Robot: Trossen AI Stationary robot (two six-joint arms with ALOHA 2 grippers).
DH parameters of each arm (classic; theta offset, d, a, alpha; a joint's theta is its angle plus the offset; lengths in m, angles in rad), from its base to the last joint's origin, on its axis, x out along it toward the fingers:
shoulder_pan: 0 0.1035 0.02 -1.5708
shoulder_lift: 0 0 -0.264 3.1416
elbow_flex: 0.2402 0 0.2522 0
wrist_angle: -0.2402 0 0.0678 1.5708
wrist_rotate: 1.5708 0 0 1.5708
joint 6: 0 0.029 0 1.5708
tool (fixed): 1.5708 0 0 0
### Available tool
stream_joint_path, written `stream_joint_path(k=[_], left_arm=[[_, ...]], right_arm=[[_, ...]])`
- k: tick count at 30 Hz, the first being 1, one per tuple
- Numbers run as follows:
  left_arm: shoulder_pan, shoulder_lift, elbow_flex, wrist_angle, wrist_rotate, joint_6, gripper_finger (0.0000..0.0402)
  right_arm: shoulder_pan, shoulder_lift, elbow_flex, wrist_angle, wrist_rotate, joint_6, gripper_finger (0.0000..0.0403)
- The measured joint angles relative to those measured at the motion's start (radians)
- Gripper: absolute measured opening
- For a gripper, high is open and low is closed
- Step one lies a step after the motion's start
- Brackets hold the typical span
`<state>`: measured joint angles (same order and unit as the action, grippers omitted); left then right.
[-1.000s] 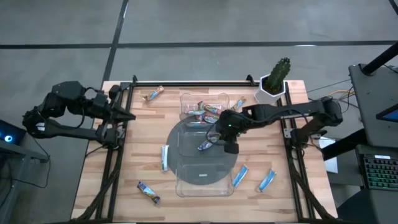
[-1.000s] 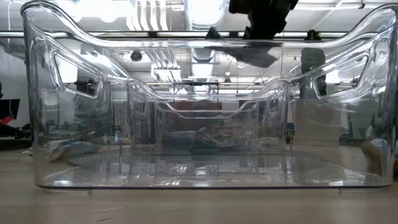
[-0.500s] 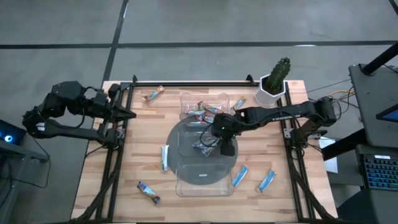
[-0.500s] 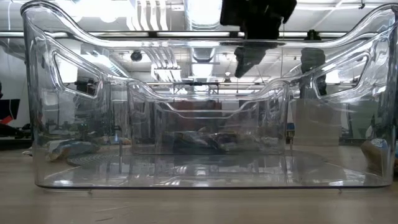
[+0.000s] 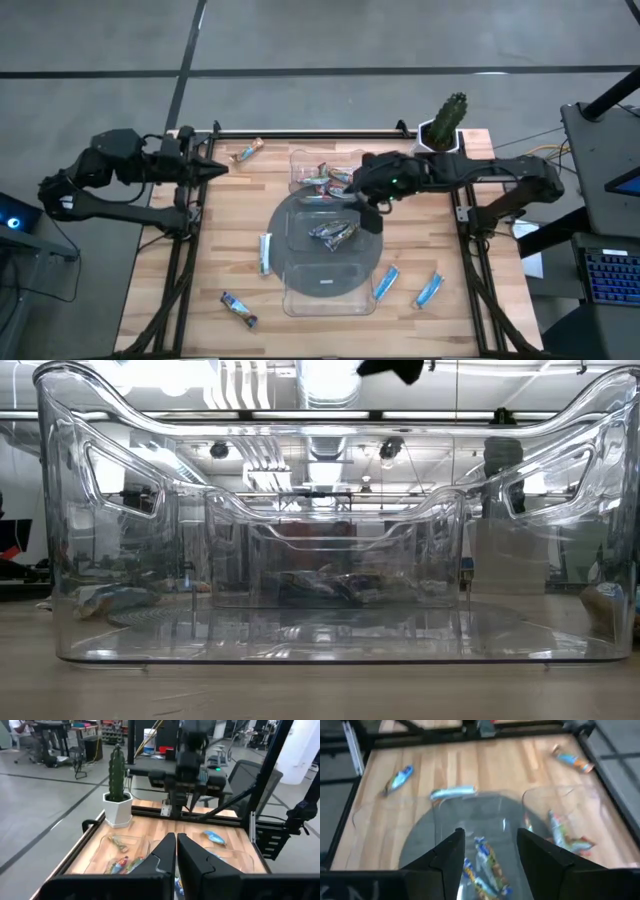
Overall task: Pick and place Granola Bars by type
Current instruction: Put the blue granola bar into the middle transparent bin
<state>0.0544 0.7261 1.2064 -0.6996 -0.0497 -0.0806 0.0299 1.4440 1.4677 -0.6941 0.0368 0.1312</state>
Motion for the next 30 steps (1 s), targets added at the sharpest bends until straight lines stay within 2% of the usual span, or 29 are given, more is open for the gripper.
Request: stream_joint_path(k=[2,6,13,15,18,21,25,30], left_arm=[[0.0,0.01,0.0,0.0,0.025,-0.004,0.0001],[0.0,0.036,0.0,0.0,0.154,-0.054,0.0012],[0.0,0.082,0.0,-0.002,0.311,-0.158,0.009],[0.0,0.096,0.0,-0.002,0.348,-0.175,0.0113],[0.0,0.113,0.0,-0.002,0.401,-0.175,0.0141],[-0.009,0.134,-0.001,-0.003,0.429,-0.152,0.0155],[-0.046,0.159,0.043,-0.066,0.454,-0.044,0.0156],[-0.111,0.222,0.169,-0.222,0.444,0.086,0.0142]], right_arm=[[0.0,-0.011,0.018,-0.001,0.028,0.0,0.0171],[-0.001,-0.033,0.03,-0.002,0.06,-0.001,0.0171],[0.0,-0.041,0.029,-0.007,0.071,0.015,0.0171],[0.0,-0.043,0.029,-0.007,0.053,0.044,0.0171],[-0.001,-0.047,0.032,-0.003,-0.054,0.094,0.0173],[0.005,-0.061,0.035,0.026,-0.114,0.123,0.0176],[0.028,-0.104,0.035,0.06,-0.123,0.101,0.0171],[0.048,-0.164,0.036,0.072,-0.113,0.072,0.0127]])
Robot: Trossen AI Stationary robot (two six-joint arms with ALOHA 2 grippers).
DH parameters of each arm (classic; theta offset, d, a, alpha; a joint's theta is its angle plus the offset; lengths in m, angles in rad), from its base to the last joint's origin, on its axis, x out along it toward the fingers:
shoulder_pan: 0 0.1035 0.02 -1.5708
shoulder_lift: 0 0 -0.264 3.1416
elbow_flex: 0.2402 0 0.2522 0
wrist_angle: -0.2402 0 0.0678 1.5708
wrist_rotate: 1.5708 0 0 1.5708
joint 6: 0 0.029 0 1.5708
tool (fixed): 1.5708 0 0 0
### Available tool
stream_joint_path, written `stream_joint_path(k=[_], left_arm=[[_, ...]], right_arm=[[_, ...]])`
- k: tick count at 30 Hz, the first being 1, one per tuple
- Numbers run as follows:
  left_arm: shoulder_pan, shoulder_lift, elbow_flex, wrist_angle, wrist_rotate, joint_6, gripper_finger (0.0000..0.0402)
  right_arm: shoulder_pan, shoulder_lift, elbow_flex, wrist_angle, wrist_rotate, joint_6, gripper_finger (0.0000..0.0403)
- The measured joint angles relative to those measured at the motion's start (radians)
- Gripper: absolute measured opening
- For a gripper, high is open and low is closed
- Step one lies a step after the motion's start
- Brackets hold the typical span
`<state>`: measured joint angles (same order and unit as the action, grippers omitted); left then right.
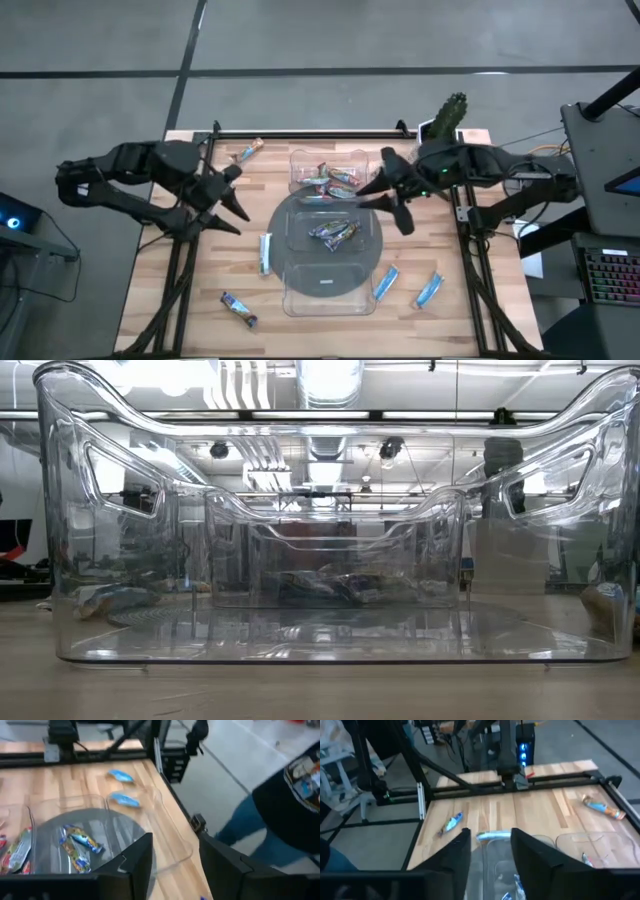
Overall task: Pick and place Granola Bars by type
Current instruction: Put the blue granola bar into the middle transparent bin
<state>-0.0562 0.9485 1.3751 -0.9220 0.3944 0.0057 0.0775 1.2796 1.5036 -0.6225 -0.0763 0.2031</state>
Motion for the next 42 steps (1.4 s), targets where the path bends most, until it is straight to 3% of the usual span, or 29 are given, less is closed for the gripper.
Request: stream_joint_path(k=[8,13,17,22,31,38,42], left_arm=[[-0.076,0.117,0.187,-0.33,-0.004,0.034,0.0102],[-0.171,0.179,0.213,-0.469,0.007,0.053,0.0063],[-0.226,0.241,0.204,-0.467,0.007,-0.07,0.0048],[-0.267,0.33,0.202,-0.466,0.069,-0.113,0.0067],[-0.4,0.429,0.173,-0.466,0.039,-0.114,0.0138],[-0.526,0.448,0.083,-0.456,-0.033,-0.214,0.0149],[-0.594,0.429,0.001,-0.369,-0.038,-0.285,0.0149]], right_arm=[[0.026,-0.05,0.0,-0.002,-0.004,-0.031,0.0019],[0.03,-0.061,0.0,-0.002,0.0,-0.039,0.001],[0.029,-0.06,0.0,-0.003,0.0,-0.036,0.0009],[0.029,-0.06,0.0,-0.01,0.007,-0.038,0.0009],[0.029,-0.06,0.0,-0.009,0.024,0.008,0.0009],[0.029,-0.06,0.0,-0.008,0.044,0.031,0.0009],[0.029,-0.06,0.0,-0.008,0.082,0.038,0.0009]])
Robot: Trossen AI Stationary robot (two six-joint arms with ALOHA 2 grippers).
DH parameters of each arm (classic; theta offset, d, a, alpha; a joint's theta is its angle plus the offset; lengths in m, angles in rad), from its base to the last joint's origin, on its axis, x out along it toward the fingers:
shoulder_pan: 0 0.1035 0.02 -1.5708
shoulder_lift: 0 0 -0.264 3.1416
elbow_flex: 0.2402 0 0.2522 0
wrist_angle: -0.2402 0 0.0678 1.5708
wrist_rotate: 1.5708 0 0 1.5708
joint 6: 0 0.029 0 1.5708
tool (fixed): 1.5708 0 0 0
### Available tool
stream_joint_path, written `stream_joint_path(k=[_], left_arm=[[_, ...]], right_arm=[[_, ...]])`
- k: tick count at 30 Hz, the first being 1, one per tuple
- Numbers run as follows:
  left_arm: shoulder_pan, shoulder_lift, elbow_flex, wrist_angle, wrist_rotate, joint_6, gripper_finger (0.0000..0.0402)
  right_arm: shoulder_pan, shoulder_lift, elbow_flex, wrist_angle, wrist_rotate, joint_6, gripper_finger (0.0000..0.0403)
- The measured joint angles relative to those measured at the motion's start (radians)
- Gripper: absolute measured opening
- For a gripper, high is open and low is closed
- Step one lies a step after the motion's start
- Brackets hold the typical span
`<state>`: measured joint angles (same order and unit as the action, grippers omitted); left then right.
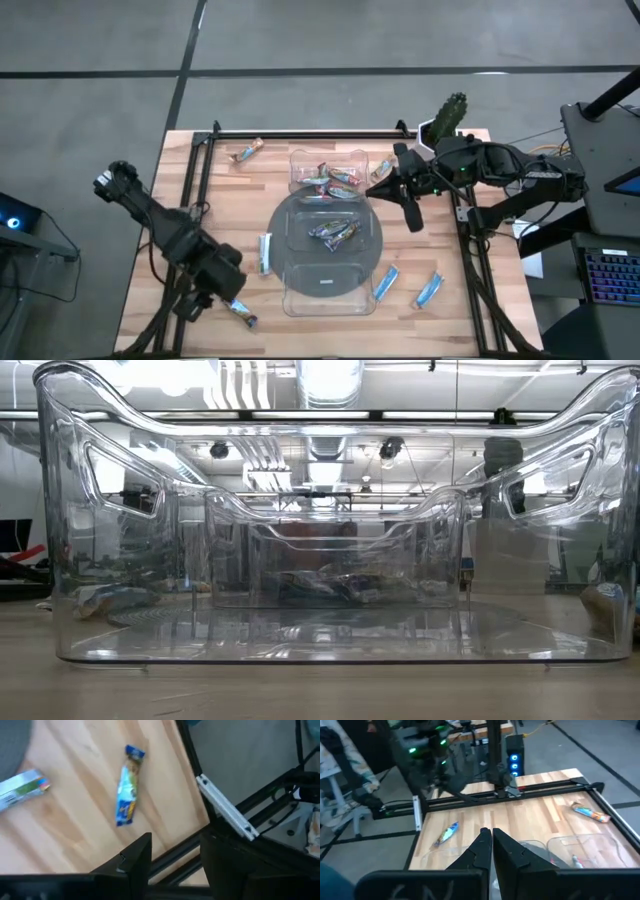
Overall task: Pick and place Granola Bars by type
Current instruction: Put the blue granola bar into the middle transparent bin
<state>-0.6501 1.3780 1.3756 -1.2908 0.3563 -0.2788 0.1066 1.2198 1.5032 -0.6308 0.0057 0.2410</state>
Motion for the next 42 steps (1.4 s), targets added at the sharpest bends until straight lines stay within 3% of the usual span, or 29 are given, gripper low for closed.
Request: stream_joint_path(k=[6,17,21,32,42], left_arm=[[-0.05,-0.002,-0.072,0.117,0.009,-0.117,0.0149],[-0.041,0.029,-0.077,0.283,-0.011,-0.348,0.0149],[-0.031,0.071,-0.077,0.287,0.027,-0.417,0.0149],[-0.088,0.205,-0.065,0.296,0.041,-0.3,0.0149],[-0.09,0.204,0.0,0.182,-0.136,-0.214,0.015]], right_arm=[[0.0,0.0,0.0,0.0,0.025,-0.012,0.0009],[0.0,0.0,0.0,-0.001,0.024,-0.079,0.0009],[0.0,0.0,-0.001,-0.001,0.024,-0.092,0.0009],[0.0,0.0,-0.001,-0.001,0.021,-0.079,0.0008],[0.0,0.0,-0.002,-0.001,0.022,-0.041,0.0008]])
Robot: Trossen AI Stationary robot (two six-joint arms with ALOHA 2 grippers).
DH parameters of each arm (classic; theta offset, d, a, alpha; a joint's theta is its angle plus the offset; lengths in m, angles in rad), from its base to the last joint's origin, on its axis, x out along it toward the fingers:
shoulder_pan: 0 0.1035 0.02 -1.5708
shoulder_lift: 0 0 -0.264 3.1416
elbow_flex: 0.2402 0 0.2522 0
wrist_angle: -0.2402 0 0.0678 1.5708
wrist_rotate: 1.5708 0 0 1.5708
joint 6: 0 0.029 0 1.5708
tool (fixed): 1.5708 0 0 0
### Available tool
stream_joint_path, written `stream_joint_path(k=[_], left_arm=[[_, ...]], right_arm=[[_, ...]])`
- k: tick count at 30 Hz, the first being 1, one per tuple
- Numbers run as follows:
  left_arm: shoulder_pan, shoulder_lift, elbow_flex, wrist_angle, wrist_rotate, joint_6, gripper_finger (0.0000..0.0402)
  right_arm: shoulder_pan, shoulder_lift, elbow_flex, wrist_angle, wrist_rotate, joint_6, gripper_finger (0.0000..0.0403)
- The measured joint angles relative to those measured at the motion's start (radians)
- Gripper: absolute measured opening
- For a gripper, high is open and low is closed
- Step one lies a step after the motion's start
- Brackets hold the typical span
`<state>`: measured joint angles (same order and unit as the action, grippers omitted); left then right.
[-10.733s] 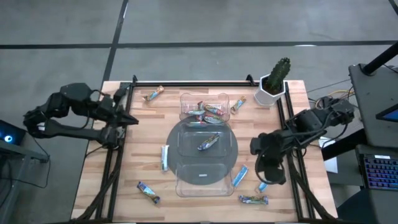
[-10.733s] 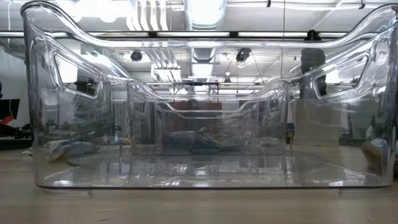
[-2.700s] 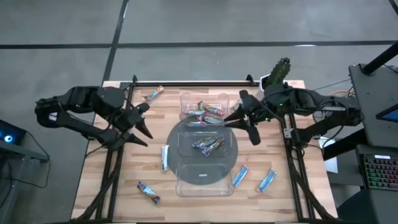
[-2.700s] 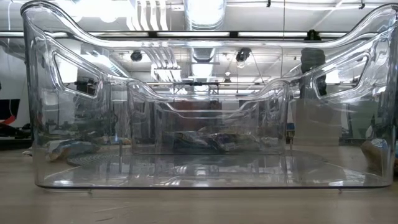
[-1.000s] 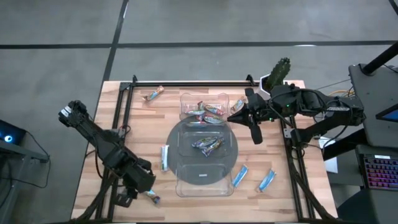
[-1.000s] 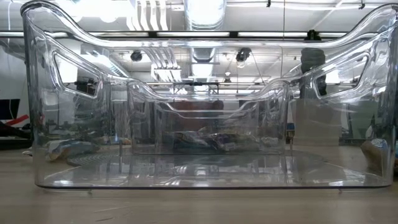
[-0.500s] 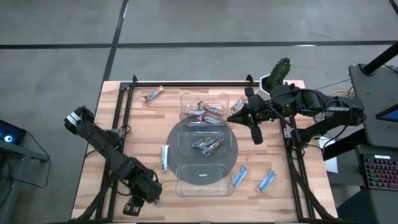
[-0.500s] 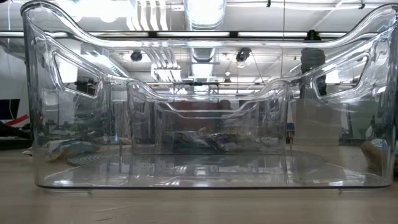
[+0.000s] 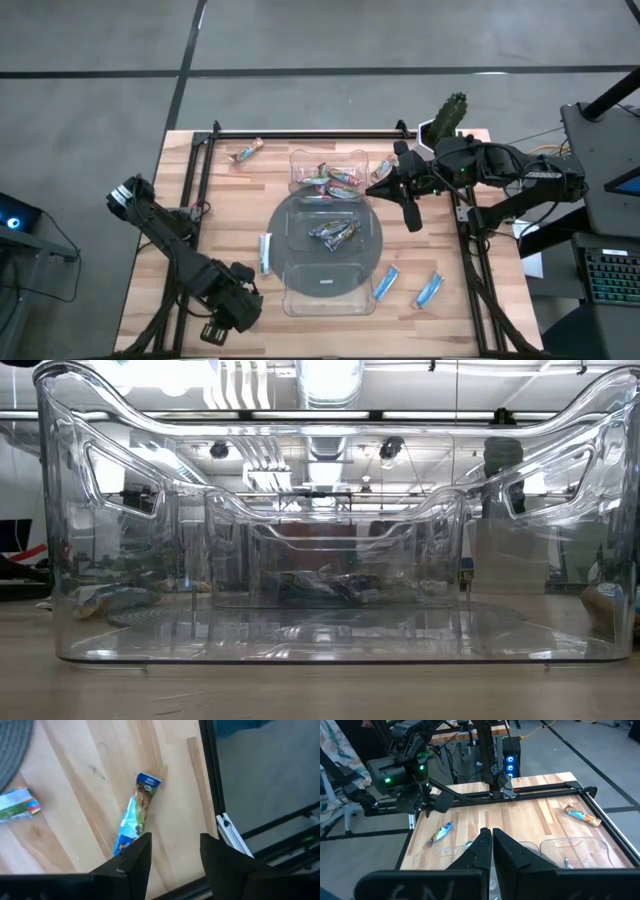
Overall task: Pick and place Granola Bars by type
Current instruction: Put the blue granola bar into the middle transparent bin
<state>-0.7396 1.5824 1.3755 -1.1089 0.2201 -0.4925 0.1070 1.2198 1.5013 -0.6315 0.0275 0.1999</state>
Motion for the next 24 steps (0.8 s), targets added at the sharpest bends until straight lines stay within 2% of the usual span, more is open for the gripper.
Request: stream_joint_path(k=[4,8,14,18,24], left_arm=[[0.0,-0.001,-0.002,-0.001,-0.009,-0.003,0.0169],[0.0,-0.001,-0.005,-0.005,-0.017,-0.001,0.0214],[-0.009,-0.001,-0.006,-0.018,-0.114,0.022,0.0278],[-0.035,-0.001,-0.015,-0.015,-0.21,0.088,0.0284],[-0.063,-0.001,-0.115,0.004,-0.212,0.106,0.0284]], right_arm=[[0.0,0.0,0.0,0.0,0.002,0.008,0.0008],[0.0,0.0,0.0,0.0,0.002,0.01,0.0008],[0.0,0.0,0.0,0.0,0.008,0.019,0.0008],[0.0,0.0,0.0,0.0,0.029,0.018,0.0008],[0.0,0.0,0.0,-0.002,0.029,0.018,0.0008]])
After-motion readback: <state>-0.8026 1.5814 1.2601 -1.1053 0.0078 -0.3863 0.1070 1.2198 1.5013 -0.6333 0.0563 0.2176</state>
